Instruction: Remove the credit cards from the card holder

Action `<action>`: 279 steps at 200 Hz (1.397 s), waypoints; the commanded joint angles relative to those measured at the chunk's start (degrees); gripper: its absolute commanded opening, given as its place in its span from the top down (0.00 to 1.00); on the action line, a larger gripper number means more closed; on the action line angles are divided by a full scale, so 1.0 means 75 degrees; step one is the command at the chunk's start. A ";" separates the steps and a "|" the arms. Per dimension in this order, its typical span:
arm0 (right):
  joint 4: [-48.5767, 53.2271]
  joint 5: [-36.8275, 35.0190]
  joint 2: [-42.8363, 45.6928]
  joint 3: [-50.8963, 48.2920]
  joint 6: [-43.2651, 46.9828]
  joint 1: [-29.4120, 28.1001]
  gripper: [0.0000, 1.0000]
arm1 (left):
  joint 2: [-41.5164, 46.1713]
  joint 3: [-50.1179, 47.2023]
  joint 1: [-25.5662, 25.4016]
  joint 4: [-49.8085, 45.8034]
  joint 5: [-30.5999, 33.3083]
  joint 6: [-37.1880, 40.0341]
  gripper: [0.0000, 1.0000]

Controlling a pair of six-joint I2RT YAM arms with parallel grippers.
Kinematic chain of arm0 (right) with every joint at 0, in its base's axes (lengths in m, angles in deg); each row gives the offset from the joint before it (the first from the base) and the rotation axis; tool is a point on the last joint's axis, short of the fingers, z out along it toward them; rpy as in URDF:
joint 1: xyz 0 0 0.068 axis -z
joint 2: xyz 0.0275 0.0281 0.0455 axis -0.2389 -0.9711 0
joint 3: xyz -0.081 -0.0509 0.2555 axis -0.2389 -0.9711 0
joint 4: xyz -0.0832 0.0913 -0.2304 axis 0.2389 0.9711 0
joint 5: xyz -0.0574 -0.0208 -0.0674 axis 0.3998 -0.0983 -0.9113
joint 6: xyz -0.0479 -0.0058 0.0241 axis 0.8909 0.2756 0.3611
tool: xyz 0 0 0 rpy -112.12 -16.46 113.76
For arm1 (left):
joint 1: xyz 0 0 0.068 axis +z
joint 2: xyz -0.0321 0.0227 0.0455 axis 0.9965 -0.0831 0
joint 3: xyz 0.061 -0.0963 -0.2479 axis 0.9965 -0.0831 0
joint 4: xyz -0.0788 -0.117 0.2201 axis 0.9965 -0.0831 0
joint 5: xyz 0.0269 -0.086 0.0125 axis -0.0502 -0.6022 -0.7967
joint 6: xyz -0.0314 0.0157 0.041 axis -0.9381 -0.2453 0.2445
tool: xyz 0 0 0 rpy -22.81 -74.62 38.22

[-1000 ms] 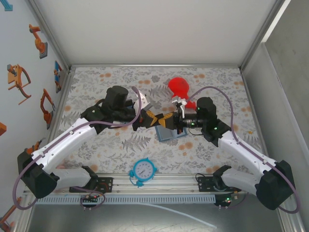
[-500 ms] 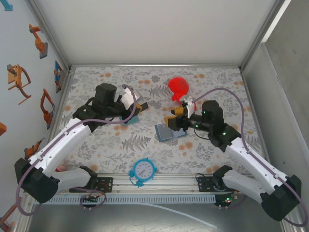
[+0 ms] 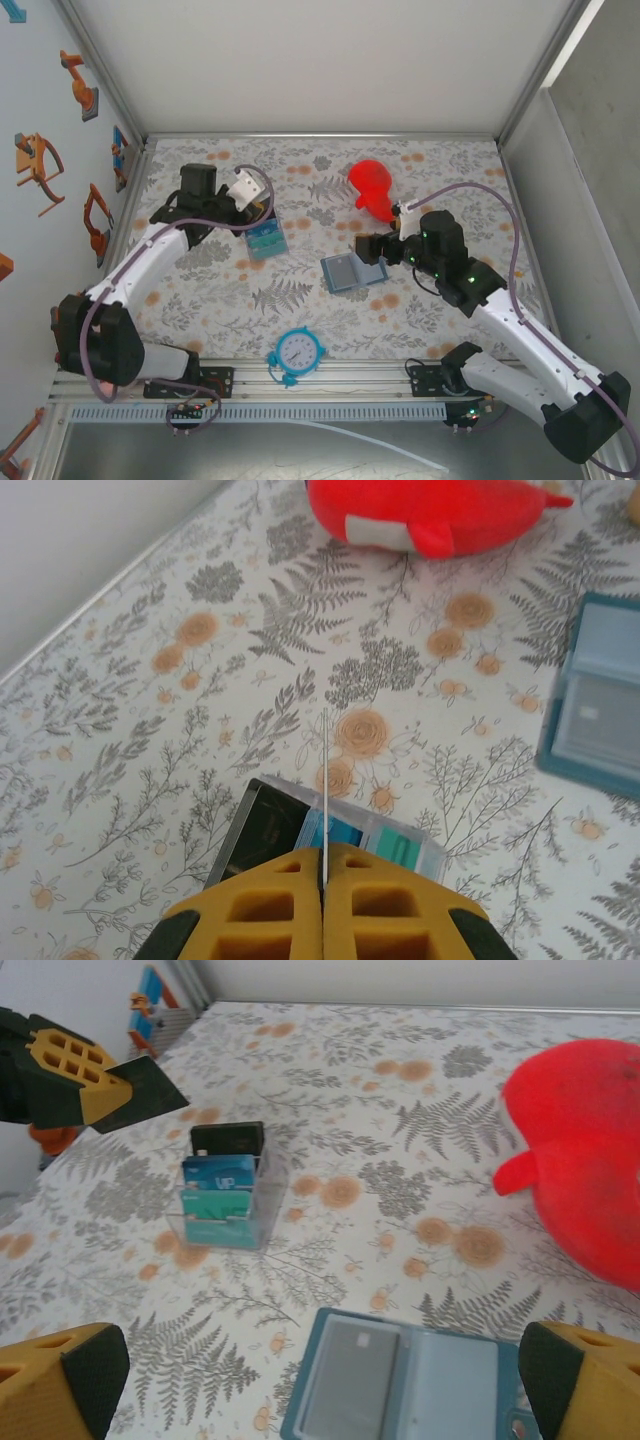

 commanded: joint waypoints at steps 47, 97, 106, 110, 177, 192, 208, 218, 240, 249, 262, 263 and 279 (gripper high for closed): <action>0.0603 -0.1131 -0.0162 0.0604 -0.0235 0.0003 0.01 | -0.1326 0.0704 0.0365 0.0303 -0.0128 0.0970 1.00; 0.1128 -0.1445 -0.0501 0.0880 -0.0126 0.0004 0.01 | -0.2046 0.1028 0.0531 0.0149 -0.0216 0.1281 1.00; 0.1116 -0.1481 -0.0495 0.0842 -0.0126 0.0001 0.01 | -0.2097 0.1028 0.0543 0.0133 -0.0293 0.1330 1.00; 0.1107 -0.1493 -0.0490 0.0831 -0.0129 0.0002 0.01 | -0.2127 0.1028 0.0549 0.0125 -0.0323 0.1353 1.00; 0.0768 -0.1787 -0.0367 0.0622 -0.0292 0.0004 0.00 | -0.2528 0.1213 0.0555 -0.0316 -0.0519 0.1669 1.00; 0.0739 -0.1781 -0.0399 0.0622 -0.0308 0.0003 0.01 | -0.2641 0.1279 0.0566 -0.0369 -0.0519 0.1693 1.00; 0.0715 -0.1769 -0.0448 0.0644 -0.0313 0.0001 0.00 | -0.2754 0.1330 0.0566 -0.0360 -0.0496 0.1718 1.00; 0.0711 -0.1741 -0.0481 0.0656 -0.0313 0.0001 0.00 | -0.2816 0.1378 0.0578 -0.0377 -0.0462 0.1728 0.99; 0.0703 -0.1693 -0.0525 0.0669 -0.0313 0.0001 0.00 | -0.2925 0.1485 0.0581 -0.0420 -0.0354 0.1752 0.98; 0.0705 -0.1693 -0.0524 0.0652 -0.0314 0.0001 0.00 | -0.2934 0.1505 0.0581 -0.0430 -0.0290 0.1762 0.98; 0.0703 -0.1693 -0.0515 0.0645 -0.0315 0.0001 0.00 | -0.2942 0.1543 0.0590 -0.0474 -0.0261 0.1798 0.97; 0.0709 -0.1693 -0.0520 0.0645 -0.0314 0.0007 0.00 | -0.2947 0.1550 0.0590 -0.0475 -0.0261 0.1805 0.97; 0.0691 -0.1681 -0.0508 0.0619 -0.0313 -0.0002 0.01 | -0.2992 0.1596 0.0610 -0.0556 -0.0228 0.1852 0.95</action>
